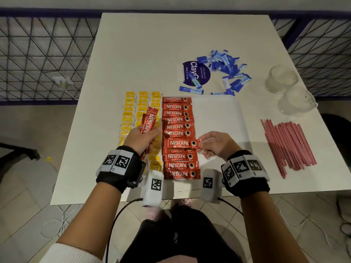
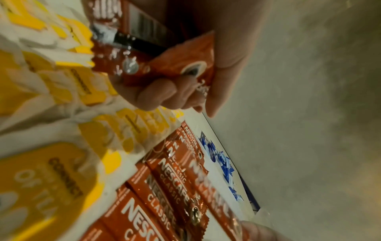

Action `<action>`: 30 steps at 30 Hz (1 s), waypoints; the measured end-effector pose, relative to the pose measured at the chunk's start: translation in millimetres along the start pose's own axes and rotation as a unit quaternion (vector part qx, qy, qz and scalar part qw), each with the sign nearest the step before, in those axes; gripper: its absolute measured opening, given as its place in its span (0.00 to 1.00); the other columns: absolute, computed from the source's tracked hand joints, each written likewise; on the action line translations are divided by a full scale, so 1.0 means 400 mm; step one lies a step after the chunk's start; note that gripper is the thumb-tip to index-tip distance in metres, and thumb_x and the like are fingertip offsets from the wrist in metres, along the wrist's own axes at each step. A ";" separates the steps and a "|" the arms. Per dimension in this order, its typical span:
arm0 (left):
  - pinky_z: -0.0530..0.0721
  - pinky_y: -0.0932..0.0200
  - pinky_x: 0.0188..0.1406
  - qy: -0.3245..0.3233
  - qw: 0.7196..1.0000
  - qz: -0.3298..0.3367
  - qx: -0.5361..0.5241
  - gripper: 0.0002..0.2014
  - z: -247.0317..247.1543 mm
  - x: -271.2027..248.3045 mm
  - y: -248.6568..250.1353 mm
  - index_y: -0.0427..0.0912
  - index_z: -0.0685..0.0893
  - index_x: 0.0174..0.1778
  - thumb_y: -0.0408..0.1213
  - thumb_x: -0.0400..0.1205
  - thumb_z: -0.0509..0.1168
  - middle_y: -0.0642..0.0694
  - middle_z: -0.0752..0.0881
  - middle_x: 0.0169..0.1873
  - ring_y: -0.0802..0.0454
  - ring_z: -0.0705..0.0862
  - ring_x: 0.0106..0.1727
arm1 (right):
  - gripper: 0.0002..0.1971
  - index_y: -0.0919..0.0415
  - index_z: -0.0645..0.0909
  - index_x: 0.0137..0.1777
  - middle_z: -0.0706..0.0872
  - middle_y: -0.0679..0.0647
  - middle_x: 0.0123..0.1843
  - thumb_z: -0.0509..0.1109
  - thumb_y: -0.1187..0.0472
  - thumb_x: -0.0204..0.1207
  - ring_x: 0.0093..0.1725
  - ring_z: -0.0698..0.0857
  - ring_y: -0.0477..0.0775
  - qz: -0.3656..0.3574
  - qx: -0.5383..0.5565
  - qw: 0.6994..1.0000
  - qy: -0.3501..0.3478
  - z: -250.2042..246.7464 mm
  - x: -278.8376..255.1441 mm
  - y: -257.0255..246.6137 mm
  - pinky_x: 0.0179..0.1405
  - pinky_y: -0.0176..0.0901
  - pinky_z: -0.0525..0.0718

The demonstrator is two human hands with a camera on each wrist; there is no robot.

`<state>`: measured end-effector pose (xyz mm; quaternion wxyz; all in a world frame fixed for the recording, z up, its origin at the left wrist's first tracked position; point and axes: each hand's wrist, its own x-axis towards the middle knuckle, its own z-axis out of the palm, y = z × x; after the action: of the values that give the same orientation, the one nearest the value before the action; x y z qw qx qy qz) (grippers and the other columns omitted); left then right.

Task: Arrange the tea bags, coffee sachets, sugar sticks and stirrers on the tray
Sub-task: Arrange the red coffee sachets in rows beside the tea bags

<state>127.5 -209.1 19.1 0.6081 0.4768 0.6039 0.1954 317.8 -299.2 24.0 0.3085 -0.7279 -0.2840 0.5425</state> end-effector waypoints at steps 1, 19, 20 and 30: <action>0.71 0.67 0.16 -0.002 1.000 -0.001 0.010 0.11 0.002 -0.001 0.000 0.43 0.75 0.32 0.38 0.78 0.70 0.48 0.75 0.22 0.57 0.71 0.15 | 0.03 0.67 0.76 0.47 0.84 0.57 0.34 0.66 0.73 0.77 0.28 0.78 0.48 0.012 -0.004 1.000 -0.008 0.004 0.002 0.002 0.29 0.34 0.80; 0.68 0.70 0.11 -0.058 0.987 -0.007 0.149 0.09 0.029 -0.013 -0.003 0.43 0.77 0.34 0.38 0.76 0.71 0.47 0.76 0.18 0.58 0.70 0.11 | 0.06 0.59 0.77 0.49 0.86 0.54 0.43 0.70 0.63 0.75 0.32 0.78 0.48 0.054 -0.108 0.992 0.031 0.030 0.033 0.016 0.28 0.36 0.71; 0.68 0.70 0.12 -0.058 0.986 -0.010 0.159 0.09 0.028 -0.012 -0.003 0.44 0.77 0.35 0.39 0.76 0.70 0.46 0.76 0.19 0.57 0.70 0.12 | 0.07 0.58 0.77 0.49 0.86 0.54 0.43 0.71 0.63 0.75 0.32 0.78 0.47 0.055 -0.111 0.992 0.031 0.030 0.034 0.016 0.27 0.35 0.71; 0.68 0.72 0.12 -0.066 0.981 -0.010 0.185 0.06 0.025 -0.014 -0.003 0.45 0.80 0.37 0.40 0.76 0.70 0.48 0.80 0.23 0.57 0.73 0.15 | 0.06 0.55 0.76 0.44 0.83 0.48 0.33 0.71 0.57 0.75 0.33 0.77 0.44 0.041 -0.147 0.987 0.049 0.028 0.051 0.036 0.30 0.35 0.72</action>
<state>135.4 -217.6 19.4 0.5500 0.5868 0.5927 0.0426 313.2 -291.8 -2.0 0.1898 -0.8021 -0.3150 0.4704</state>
